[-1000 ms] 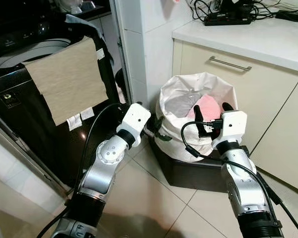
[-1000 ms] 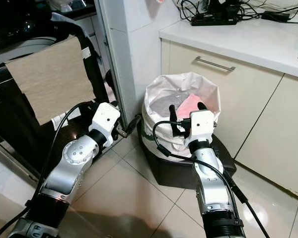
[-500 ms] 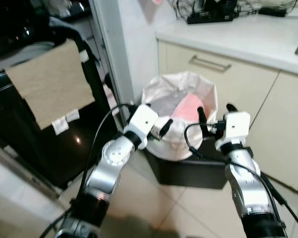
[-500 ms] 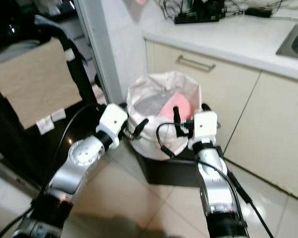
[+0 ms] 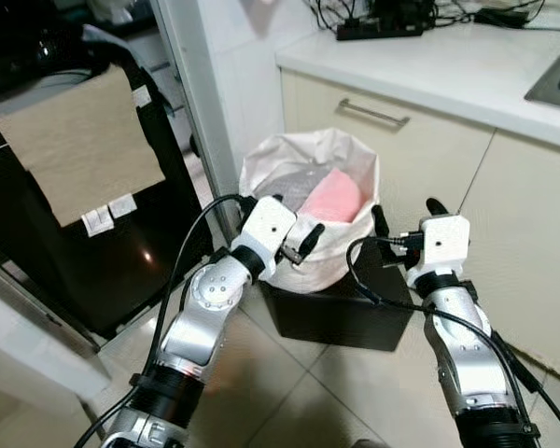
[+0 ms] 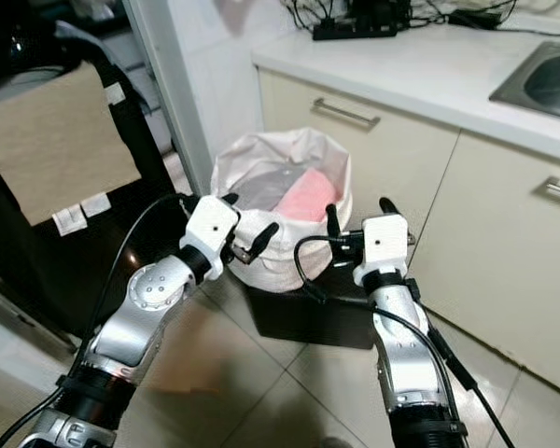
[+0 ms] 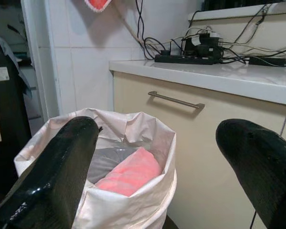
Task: Clothes washing
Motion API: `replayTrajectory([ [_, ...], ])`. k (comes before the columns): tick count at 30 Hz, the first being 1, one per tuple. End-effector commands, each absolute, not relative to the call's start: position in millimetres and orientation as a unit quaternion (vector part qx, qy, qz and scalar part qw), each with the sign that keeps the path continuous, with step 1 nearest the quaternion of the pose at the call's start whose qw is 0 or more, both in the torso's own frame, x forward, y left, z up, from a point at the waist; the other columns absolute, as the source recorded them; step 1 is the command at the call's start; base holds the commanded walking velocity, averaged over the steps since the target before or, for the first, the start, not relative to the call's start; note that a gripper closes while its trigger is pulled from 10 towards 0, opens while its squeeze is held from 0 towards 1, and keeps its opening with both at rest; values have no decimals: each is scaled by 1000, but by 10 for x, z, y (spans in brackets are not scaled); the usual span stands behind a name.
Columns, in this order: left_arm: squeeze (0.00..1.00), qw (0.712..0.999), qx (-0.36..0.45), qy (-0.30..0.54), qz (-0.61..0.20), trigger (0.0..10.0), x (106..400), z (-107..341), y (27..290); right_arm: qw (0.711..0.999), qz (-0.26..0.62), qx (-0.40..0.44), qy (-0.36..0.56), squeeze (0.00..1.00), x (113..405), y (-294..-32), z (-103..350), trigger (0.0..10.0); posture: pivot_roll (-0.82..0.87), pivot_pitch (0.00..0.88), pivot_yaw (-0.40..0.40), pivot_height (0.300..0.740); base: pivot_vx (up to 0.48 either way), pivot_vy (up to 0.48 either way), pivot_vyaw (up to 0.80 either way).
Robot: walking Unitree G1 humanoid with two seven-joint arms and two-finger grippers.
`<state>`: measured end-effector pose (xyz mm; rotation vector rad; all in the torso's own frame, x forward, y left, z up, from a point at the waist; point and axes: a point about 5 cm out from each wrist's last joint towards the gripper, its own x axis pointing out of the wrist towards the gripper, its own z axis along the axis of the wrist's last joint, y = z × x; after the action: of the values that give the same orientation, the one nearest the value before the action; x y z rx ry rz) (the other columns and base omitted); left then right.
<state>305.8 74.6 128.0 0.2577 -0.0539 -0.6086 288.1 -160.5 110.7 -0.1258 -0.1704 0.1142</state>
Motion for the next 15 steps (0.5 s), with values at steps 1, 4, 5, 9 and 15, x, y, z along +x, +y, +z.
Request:
replayTrajectory([
  [1,0,948,126,-22,-290,10000,3070,1275,808,992,66,-61,-93,0,2875,-1537,1139,10000,-192,0,110,740,0,0,-756],
  [4,0,951,127,-17,-281,10000,3063,1252,850,991,69,-62,-94,0,2848,-1516,1140,10000,-188,0,112,740,0,0,-758],
  [5,0,951,127,-17,-281,10000,3063,1252,850,991,69,-62,-94,0,2848,-1516,1140,10000,-188,0,112,740,0,0,-763],
  [9,0,990,51,20,-127,10000,3158,1173,1316,992,48,-43,-111,0,2797,-1551,1172,10000,-191,0,125,740,0,0,-763],
  [15,0,999,30,44,-5,10000,3052,1065,1853,992,8,-29,-122,0,2715,-1706,1174,10000,-175,0,125,740,0,0,-766],
])
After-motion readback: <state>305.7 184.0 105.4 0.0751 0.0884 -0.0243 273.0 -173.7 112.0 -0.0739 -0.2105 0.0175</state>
